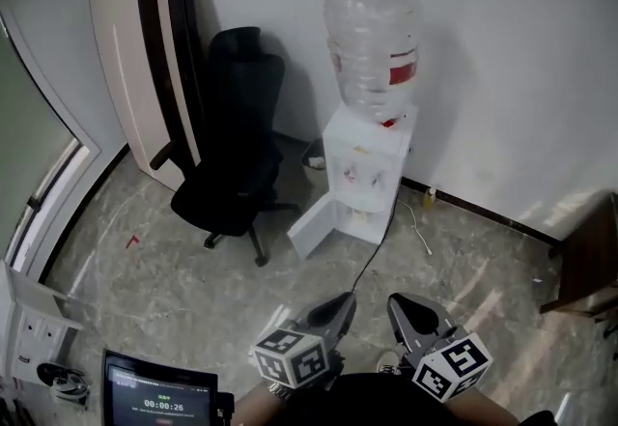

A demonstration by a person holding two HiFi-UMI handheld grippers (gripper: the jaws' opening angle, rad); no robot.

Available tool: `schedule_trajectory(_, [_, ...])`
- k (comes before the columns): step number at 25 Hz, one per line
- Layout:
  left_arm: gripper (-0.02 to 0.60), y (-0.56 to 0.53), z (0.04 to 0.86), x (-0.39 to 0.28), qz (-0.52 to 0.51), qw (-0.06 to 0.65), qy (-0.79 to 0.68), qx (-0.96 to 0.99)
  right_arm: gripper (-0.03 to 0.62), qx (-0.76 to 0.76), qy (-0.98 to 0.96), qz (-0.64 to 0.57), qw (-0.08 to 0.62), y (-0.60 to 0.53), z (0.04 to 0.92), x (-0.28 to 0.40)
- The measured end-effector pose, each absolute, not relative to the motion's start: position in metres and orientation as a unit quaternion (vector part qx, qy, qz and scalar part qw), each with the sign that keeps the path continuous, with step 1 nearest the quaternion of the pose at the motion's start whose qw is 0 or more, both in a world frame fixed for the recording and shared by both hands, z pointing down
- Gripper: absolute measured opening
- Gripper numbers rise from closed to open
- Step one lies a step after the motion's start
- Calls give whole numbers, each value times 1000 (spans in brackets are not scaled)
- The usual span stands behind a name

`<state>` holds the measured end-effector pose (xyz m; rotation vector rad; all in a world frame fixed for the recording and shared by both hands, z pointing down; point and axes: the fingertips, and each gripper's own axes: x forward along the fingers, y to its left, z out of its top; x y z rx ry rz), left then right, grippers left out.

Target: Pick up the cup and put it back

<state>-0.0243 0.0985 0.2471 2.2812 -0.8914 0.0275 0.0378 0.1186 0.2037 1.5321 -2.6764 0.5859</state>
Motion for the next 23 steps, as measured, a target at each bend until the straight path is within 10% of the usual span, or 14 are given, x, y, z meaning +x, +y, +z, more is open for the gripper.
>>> schedule_trajectory(23, [3, 114, 242, -30, 17, 326, -344, 880, 8, 476, -860, 185, -1, 134, 204, 26])
